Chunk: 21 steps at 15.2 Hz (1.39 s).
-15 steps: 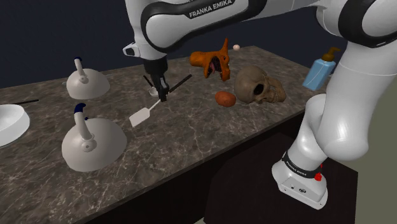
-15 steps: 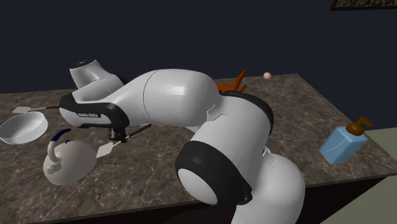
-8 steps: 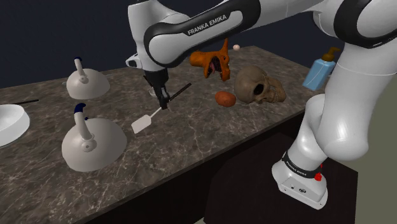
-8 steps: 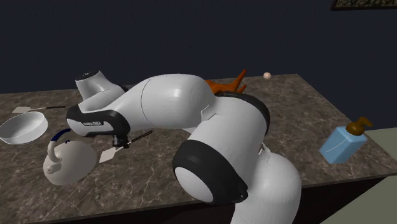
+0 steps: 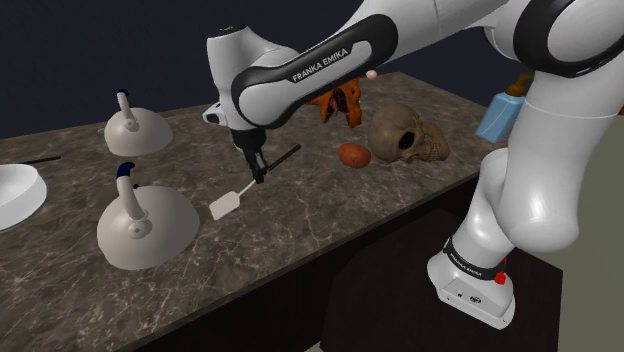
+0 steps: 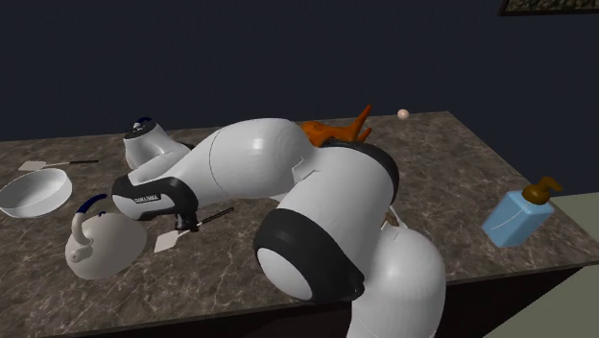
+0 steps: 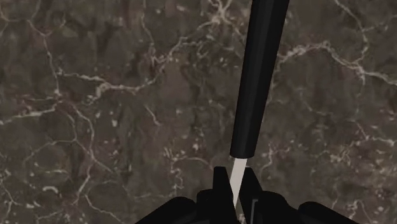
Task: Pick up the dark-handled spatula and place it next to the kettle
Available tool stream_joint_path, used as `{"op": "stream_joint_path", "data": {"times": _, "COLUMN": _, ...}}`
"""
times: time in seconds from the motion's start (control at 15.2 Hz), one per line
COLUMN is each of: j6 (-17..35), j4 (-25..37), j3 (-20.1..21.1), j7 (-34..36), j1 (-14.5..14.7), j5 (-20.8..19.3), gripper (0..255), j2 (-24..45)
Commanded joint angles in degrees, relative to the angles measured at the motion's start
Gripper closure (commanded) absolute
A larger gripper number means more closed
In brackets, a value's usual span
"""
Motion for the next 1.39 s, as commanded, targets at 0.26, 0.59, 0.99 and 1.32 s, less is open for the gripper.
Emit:
{"op": "stream_joint_path", "data": {"times": 0.26, "j6": 4.4, "j4": -2.5, "j3": -0.1, "j7": 0.3, "j1": 0.0, "j5": -0.3, "gripper": 255, "j2": 1.9}}
{"op": "stream_joint_path", "data": {"times": 0.59, "j6": 6.1, "j4": -3.3, "j3": -0.1, "j7": 0.5, "j1": 0.0, "j5": -0.4, "gripper": 255, "j2": 2.8}}
{"op": "stream_joint_path", "data": {"times": 0.99, "j6": 6.1, "j4": -3.3, "j3": -0.1, "j7": 0.5, "j1": 0.0, "j5": -0.4, "gripper": 0, "j2": 2.8}}
{"op": "stream_joint_path", "data": {"times": 1.32, "j6": 6.1, "j4": -3.3, "j3": -0.1, "j7": 0.5, "j1": 0.0, "j5": -0.4, "gripper": 0, "j2": 2.8}}
